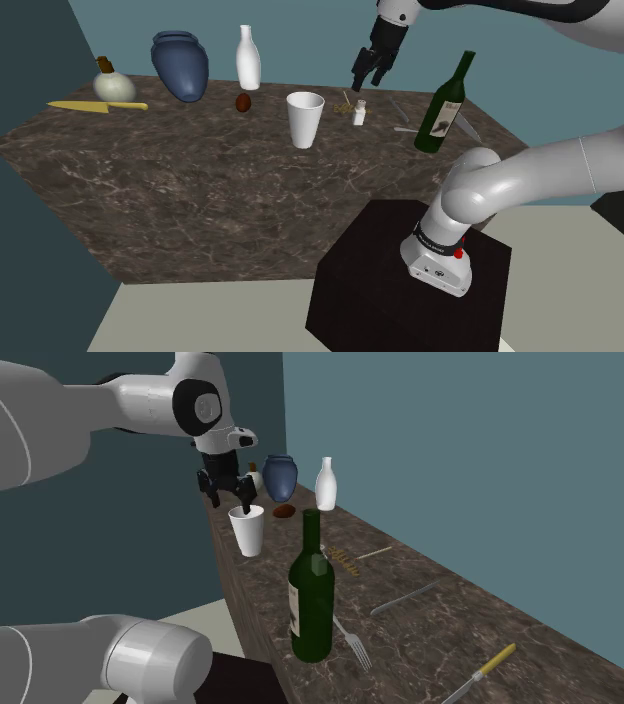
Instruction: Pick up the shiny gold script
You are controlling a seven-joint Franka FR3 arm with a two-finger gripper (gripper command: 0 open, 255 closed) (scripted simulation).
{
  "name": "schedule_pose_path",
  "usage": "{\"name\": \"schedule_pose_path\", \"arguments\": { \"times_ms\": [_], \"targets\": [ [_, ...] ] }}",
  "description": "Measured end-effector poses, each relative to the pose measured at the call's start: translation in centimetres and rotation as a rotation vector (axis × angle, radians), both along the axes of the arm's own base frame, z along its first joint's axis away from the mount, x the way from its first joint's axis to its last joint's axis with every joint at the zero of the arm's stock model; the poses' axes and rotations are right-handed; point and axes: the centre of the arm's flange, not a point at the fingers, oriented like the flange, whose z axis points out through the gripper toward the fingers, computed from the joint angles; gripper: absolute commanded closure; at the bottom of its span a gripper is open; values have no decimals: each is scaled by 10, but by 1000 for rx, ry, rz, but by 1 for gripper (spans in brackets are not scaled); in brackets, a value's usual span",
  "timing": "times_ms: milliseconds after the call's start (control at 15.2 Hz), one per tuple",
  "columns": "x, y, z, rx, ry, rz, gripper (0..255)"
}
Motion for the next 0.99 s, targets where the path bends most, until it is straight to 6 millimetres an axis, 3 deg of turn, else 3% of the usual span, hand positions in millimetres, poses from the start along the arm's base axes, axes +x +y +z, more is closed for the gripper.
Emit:
{"name": "schedule_pose_path", "arguments": {
  "times_ms": [132, 990],
  "targets": [
    [3, -5, -4, -2, 4, 9, 0],
    [80, -134, -73, -46, 117, 258, 0]
  ]
}}
